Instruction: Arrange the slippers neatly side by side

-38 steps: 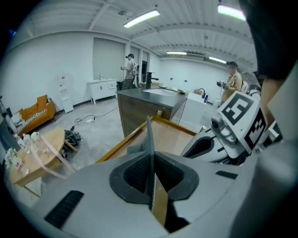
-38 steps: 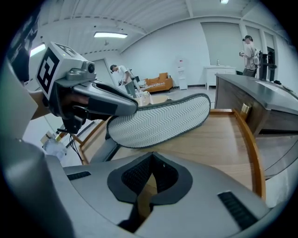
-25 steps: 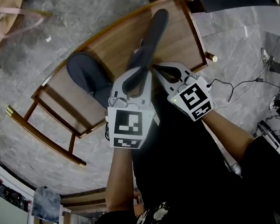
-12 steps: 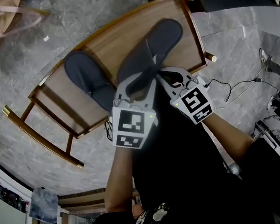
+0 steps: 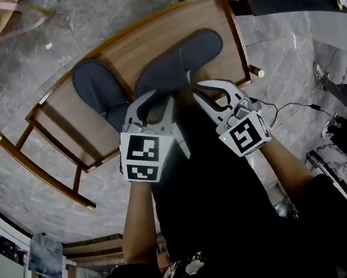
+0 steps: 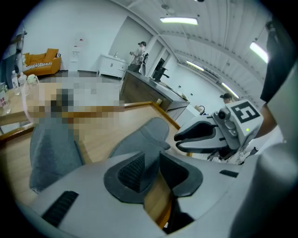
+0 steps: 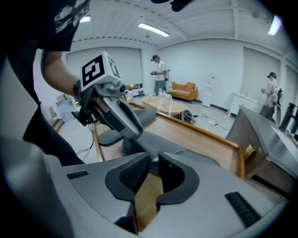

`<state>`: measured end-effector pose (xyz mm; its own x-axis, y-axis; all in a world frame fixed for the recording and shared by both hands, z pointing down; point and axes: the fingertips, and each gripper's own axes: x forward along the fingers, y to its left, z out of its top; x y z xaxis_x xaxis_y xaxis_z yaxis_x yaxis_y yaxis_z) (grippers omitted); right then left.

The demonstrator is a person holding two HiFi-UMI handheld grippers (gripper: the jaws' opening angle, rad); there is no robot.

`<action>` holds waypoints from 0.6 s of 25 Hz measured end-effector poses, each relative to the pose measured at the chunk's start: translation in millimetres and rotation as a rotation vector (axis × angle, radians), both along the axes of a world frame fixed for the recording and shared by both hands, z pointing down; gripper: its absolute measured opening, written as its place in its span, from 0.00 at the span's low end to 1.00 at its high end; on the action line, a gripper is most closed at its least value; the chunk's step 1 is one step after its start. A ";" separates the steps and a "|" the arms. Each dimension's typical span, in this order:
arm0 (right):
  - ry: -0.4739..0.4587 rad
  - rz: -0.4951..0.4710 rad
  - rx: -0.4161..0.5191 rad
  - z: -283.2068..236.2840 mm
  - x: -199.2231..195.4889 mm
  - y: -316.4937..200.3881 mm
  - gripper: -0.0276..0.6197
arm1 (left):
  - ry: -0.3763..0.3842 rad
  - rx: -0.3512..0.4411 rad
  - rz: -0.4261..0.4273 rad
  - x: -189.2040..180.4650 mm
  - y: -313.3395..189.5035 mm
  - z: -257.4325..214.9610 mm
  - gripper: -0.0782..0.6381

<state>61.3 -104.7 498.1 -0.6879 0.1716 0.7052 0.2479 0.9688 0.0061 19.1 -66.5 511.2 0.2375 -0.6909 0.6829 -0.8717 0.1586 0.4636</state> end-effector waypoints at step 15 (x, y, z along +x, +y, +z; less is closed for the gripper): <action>0.050 -0.431 0.213 35.8 -28.1 8.8 0.22 | 0.036 -0.067 0.032 26.3 27.0 22.7 0.25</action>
<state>33.2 -95.9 533.9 -0.5506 0.2818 0.7858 0.6313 0.7564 0.1711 45.4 -39.6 533.9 0.2836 -0.6354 0.7183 -0.8599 0.1631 0.4838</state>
